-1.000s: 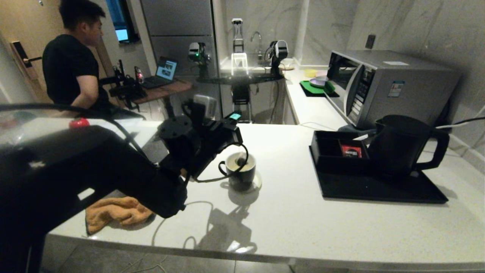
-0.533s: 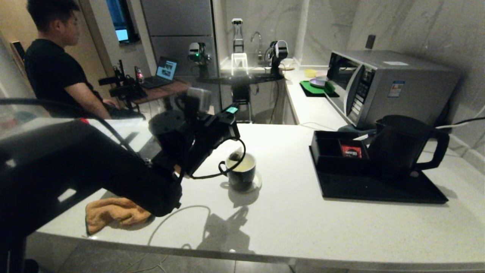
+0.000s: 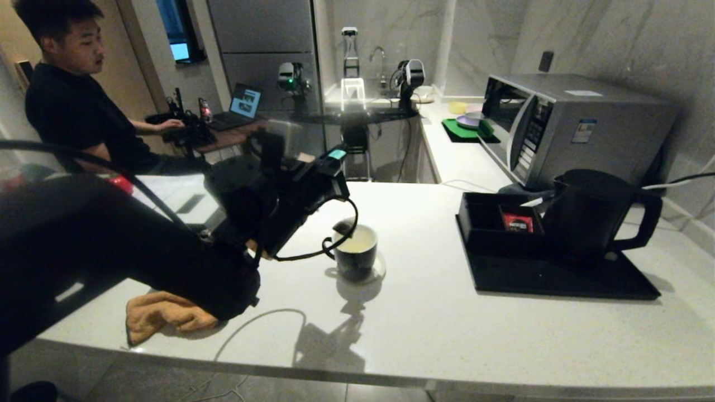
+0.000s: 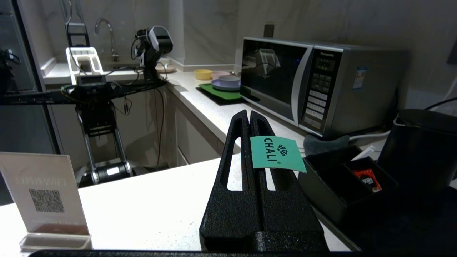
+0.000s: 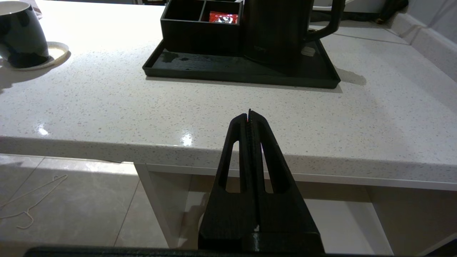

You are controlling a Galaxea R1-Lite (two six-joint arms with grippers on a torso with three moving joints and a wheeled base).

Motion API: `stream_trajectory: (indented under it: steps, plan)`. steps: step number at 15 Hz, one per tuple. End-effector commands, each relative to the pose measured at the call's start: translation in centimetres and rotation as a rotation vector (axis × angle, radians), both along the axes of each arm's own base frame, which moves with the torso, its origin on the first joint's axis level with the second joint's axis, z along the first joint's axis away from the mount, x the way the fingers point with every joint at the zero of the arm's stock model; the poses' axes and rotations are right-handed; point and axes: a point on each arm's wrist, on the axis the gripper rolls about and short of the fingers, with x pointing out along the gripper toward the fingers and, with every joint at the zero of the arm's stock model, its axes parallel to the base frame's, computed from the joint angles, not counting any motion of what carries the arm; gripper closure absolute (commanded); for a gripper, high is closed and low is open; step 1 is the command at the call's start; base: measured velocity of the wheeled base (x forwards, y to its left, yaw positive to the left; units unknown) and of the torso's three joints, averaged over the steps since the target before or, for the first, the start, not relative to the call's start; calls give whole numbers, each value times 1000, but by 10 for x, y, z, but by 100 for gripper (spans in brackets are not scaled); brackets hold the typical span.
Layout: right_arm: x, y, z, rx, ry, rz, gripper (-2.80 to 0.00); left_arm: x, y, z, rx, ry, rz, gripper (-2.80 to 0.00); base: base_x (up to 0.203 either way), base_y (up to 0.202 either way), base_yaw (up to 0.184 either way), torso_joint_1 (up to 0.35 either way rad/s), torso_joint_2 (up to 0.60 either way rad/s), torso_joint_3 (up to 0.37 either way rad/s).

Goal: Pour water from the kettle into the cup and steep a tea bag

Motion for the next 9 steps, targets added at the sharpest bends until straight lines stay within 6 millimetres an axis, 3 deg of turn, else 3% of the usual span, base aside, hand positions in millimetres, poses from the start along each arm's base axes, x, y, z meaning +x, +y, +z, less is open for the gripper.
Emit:
stream_trajectory:
  steps: [1,9]
  plan:
    - [0,0,0,0,0,-1,0,-2,1,4,-8,-12,0,0,0,0,0,0,0,0]
    - [0,0,0,0,0,0,0,5,25,13,8,-47,73,0,0,0,0,0,0,0]
